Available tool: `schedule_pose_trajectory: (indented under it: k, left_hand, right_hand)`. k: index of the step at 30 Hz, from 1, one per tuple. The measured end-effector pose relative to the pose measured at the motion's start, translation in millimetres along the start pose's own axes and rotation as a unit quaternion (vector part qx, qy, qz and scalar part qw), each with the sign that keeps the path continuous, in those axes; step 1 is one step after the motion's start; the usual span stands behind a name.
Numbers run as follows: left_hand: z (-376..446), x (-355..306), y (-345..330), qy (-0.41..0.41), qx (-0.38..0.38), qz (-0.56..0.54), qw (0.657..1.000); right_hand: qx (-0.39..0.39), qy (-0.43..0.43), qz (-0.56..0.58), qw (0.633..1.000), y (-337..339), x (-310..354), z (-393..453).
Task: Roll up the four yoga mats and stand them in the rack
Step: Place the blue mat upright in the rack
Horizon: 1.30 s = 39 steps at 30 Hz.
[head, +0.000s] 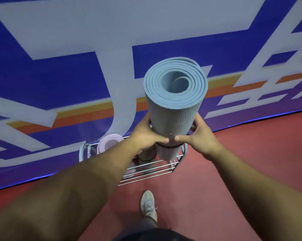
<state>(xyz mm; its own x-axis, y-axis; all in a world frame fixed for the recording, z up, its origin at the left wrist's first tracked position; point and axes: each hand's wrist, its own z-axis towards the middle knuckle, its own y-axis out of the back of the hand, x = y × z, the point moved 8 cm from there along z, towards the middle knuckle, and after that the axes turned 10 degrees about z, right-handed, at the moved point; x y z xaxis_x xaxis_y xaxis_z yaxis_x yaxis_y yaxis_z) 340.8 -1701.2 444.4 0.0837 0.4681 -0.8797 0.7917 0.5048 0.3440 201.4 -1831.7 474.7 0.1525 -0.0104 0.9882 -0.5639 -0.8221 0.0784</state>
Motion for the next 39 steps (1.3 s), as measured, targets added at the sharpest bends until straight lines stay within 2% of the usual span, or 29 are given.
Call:
schedule_pose_trajectory:
  k: [14, 19, 28, 32, 35, 39]
  left_hand:
    - [90.7, -4.5, 34.6, 0.011, -0.036, -0.026, 0.999]
    - [95.0, -3.1, 35.1, 0.02, -0.059, -0.015, 0.998]
    - [81.7, 9.1, 4.4, 0.062, -0.129, 0.008, 0.99]
    - [78.5, 4.4, -18.9, 0.048, -0.104, 0.063, 0.991]
    - [77.2, -2.7, -34.1, 0.014, -0.089, 0.098, 0.991]
    - [76.2, -1.2, -49.8, 0.058, -0.065, 0.102, 0.991]
  right_hand:
    - [0.013, -0.003, -0.001, 1.0, 5.0, -0.1, 109.7]
    - [0.024, -0.003, -0.001, 1.0, 9.7, 0.4, 118.9]
    - [0.091, -0.018, 0.004, 0.996, 30.5, -13.1, 115.7]
    - [0.124, -0.062, -0.023, 0.99, 35.8, -44.1, 111.4]
    - [0.107, -0.09, -0.033, 0.99, 42.9, -65.2, 105.1]
    - [0.101, -0.138, -0.056, 0.984, 50.7, -78.3, 95.6]
